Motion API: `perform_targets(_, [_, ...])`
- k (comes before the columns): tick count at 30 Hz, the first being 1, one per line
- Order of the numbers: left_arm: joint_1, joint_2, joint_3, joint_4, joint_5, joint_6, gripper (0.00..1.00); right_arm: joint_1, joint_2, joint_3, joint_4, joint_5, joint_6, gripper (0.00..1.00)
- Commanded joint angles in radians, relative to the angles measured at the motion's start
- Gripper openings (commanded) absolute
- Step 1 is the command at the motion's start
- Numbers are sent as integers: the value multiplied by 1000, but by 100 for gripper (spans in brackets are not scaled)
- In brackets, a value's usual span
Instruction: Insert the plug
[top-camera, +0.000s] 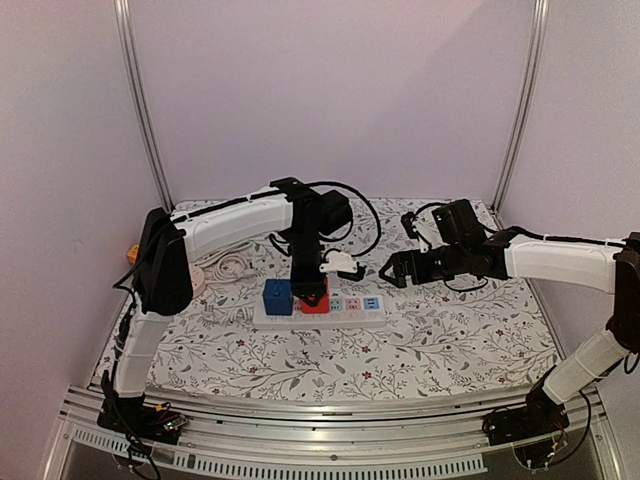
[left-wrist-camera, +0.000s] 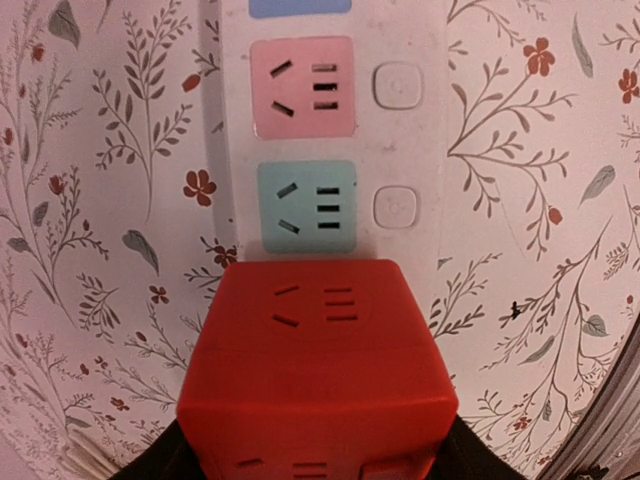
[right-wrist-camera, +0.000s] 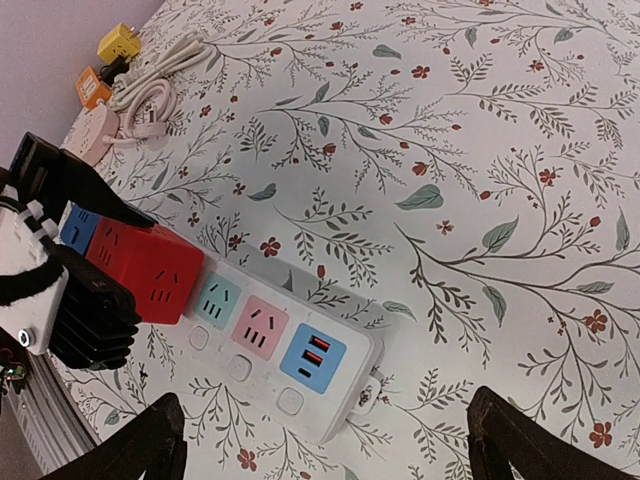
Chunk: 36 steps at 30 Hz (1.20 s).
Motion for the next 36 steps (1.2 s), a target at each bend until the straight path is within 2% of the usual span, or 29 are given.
perform_targets(1, [19,34,-17,-227,2,3,0,-2,-16,3,-5,10,-5,96])
perform_targets(8, [2,76,-135,-204,-22,-18,0,-2,-18,0,-5,13,-6,96])
perform_targets(11, [-2,158,-110,-264,0,-29,0,-3,-14,3,-5,4,-5,97])
perform_targets(14, [17,235,-59,-331,81,-32,0,-2,-16,-3,-6,3,-1,97])
perform_targets(18, [19,270,-69,-348,93,-30,1,-3,-15,-4,-5,4,0,97])
perform_targets(21, [8,250,-126,-296,63,-22,18,-3,-14,-2,-4,4,3,97])
perform_targets(25, [6,214,-134,-256,47,-12,28,-3,-18,-3,-2,4,9,97])
perform_targets(27, [5,189,-110,-245,45,-4,38,-2,-22,-6,-2,5,12,97])
perform_targets(29, [5,161,-51,-238,39,5,61,-3,-25,-8,-3,5,16,97])
perform_targets(31, [4,140,38,-236,39,6,95,-3,-27,-8,-2,4,21,97])
perform_targets(32, [3,132,89,-236,44,5,99,-3,-31,-8,-1,4,23,97])
perform_targets(36, [2,73,225,-229,86,5,100,-1,-44,-12,4,4,37,97])
